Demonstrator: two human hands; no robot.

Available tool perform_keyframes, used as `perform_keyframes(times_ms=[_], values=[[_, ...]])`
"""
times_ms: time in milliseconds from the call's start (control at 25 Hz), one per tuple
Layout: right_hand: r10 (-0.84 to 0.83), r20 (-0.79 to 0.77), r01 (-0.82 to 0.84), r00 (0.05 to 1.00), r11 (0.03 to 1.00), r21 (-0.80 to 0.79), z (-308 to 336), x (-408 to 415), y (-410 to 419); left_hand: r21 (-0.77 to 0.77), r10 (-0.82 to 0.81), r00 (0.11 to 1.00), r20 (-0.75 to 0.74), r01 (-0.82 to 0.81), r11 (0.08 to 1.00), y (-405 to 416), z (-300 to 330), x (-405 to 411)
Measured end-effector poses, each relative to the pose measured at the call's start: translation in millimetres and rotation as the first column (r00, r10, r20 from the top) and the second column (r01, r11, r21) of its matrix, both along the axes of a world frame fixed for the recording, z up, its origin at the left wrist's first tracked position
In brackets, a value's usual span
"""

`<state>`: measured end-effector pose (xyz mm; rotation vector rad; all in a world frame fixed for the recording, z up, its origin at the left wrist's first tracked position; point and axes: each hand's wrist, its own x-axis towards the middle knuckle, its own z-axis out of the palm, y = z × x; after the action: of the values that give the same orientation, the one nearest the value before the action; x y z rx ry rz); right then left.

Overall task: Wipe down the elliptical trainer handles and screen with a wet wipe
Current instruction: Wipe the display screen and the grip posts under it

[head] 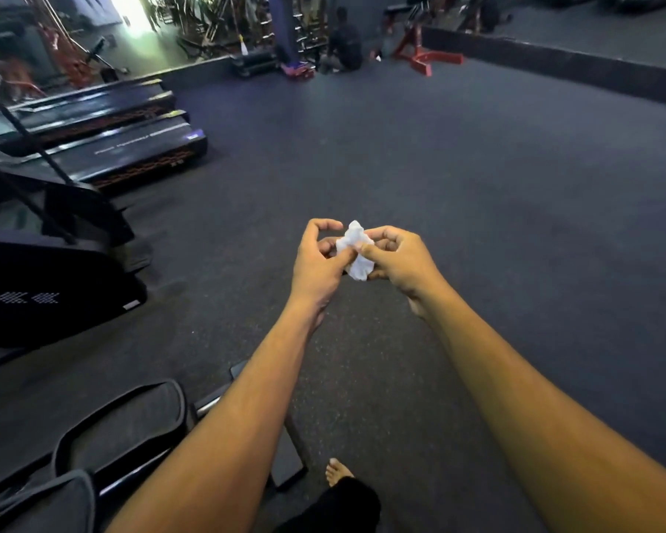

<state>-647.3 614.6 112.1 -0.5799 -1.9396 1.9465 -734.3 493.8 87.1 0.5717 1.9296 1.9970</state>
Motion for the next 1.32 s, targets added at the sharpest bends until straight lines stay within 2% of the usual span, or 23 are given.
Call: perform_keyframes(times_ms=[200,400,560,920,1120,1320], values=[[0.044,0.050,-0.043,0.998,0.999,-0.013,-13.4,-94.4,47.4,-0.015,-0.026,0.997,0.079,0.028,0.999,28.8,-11.2,-91.6],[0.135,0.047,-0.132,0.990,0.989,-0.066,-18.1,-195.9,70.0,-0.021,0.084,0.992,0.095,-0.083,0.996,47.5,-8.6,-179.7],[0.256,0.051,-0.251,0.965,0.963,-0.098,-27.9,-294.2,83.1,-0.035,0.236,0.970,0.061,-0.234,0.971,58.7,-14.7,-261.9],[0.444,0.017,-0.442,0.896,0.895,-0.062,-24.8,-538.4,148.1,-0.026,0.419,0.904,0.078,-0.419,0.908,118.3,-8.9,-465.1],[0.566,0.046,-0.565,0.823,0.824,-0.040,-28.0,-652.1,124.0,-0.042,0.550,0.829,0.095,-0.549,0.835,91.8,-12.9,-555.0],[0.687,0.067,-0.687,0.723,0.726,-0.035,-36.1,-767.3,43.8,0.001,0.667,0.737,0.109,-0.671,0.741,16.8,-28.1,-653.8]])
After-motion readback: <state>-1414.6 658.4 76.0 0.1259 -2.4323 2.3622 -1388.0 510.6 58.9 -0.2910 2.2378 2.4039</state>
